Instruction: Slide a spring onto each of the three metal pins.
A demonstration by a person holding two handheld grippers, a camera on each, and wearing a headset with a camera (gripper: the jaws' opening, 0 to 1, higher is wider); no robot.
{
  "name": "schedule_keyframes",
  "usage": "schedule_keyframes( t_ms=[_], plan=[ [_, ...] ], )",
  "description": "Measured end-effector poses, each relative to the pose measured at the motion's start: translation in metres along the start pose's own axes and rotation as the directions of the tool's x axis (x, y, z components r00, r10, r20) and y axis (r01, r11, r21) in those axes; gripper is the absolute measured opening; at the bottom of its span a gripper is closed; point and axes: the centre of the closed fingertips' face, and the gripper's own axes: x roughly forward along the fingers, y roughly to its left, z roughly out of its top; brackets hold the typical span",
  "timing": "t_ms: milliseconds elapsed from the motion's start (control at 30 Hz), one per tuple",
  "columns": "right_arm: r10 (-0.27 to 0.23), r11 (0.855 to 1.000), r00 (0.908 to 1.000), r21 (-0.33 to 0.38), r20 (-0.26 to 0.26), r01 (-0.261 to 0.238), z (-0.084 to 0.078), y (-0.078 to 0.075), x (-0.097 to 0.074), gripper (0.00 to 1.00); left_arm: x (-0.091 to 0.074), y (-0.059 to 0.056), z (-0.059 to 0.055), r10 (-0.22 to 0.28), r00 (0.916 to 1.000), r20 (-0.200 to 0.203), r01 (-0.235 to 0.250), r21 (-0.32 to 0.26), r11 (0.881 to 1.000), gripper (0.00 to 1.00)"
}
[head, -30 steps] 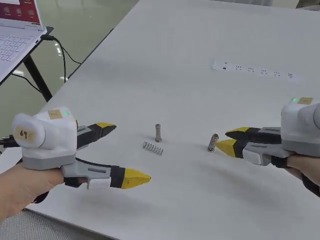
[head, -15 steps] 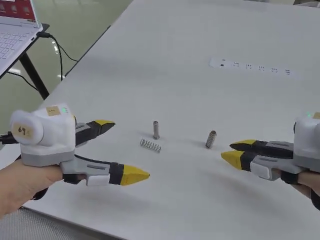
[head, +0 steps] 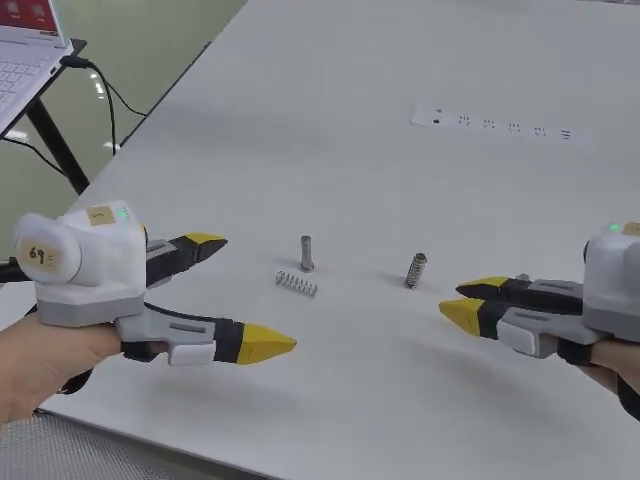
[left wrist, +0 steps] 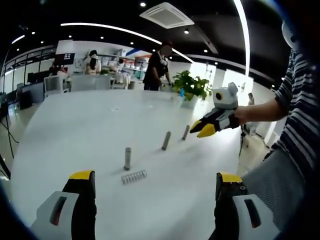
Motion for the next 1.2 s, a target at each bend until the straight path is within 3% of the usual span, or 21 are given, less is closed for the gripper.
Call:
schedule_keyframes(
  t_ms=[300,767,1200],
  plan=[
    [-0.001,1.0,0.9999,-0.007,-0.016,0.001,0.007,0.007,0.004,0.19,-0.004,-0.002,0.002,-0.023,0.9997,-0.012,0.023,0.002,1.0,0.98],
    [0.004,0.998,0.9931,-0.062,-0.117,-0.011,0.012,0.021,0.015,0.2,0.0,-0.007,0.0,-0.063,0.9977,-0.023,0.063,-0.003,0.998,0.97],
    [0.031,0.99,0.9831,-0.132,-0.181,-0.055,0.03,0.035,0.047,0.2,0.0,-0.003,0.001,-0.086,0.9961,-0.02,0.086,0.003,0.996,0.97]
  ],
)
